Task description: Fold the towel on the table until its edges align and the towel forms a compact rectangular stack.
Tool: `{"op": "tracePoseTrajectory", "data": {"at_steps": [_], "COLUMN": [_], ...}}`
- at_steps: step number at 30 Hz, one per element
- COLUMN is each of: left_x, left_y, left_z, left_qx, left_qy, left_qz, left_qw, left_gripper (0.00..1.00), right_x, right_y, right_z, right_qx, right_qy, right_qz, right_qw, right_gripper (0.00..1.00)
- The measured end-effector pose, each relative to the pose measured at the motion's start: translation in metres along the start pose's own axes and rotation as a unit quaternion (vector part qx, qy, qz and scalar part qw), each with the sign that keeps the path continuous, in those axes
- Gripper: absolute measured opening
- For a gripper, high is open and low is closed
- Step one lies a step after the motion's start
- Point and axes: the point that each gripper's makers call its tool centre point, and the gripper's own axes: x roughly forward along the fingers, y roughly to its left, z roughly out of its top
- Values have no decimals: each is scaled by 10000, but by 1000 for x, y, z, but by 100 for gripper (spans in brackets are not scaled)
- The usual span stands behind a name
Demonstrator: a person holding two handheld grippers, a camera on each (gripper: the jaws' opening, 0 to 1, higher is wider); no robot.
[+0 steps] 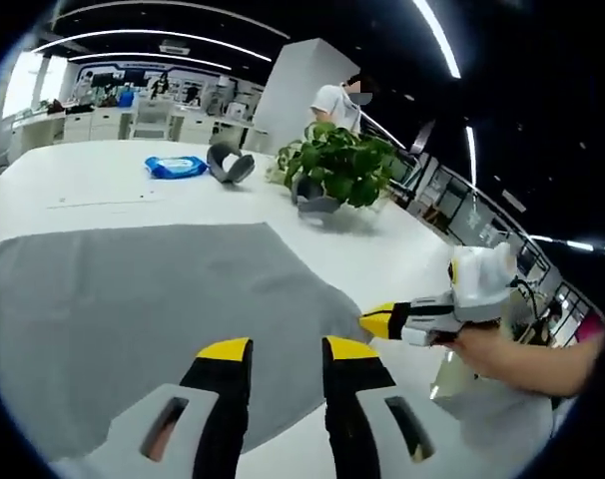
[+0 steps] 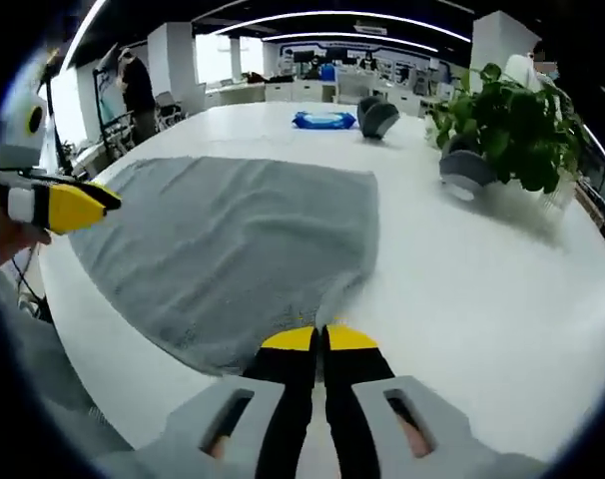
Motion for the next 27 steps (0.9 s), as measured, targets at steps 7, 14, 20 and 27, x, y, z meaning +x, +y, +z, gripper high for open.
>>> {"op": "tracePoseTrajectory", "data": {"at_steps": [7, 14, 20, 27], "left_x": [26, 54, 75, 93], "left_y": [-9, -19, -23, -22], "left_z": [12, 17, 20, 15], "left_qx": [-77, -238, -447, -507], "left_qy": [-30, 9, 158, 322], "left_qz": [-69, -174, -225, -297], "left_qw": [9999, 9996, 9986, 9978], "left_gripper": [29, 38, 39, 43], "right_x": [2, 1, 1, 2], "right_y": [24, 38, 49, 70], "right_z": [15, 20, 24, 19], "right_qx": [-600, -980, -1469, -1951], "right_qy": [-272, -325, -406, -302], "right_qz": [210, 359, 371, 676], "right_qw": [9976, 9940, 9876, 9780], "right_gripper": [0, 0, 0, 0]}}
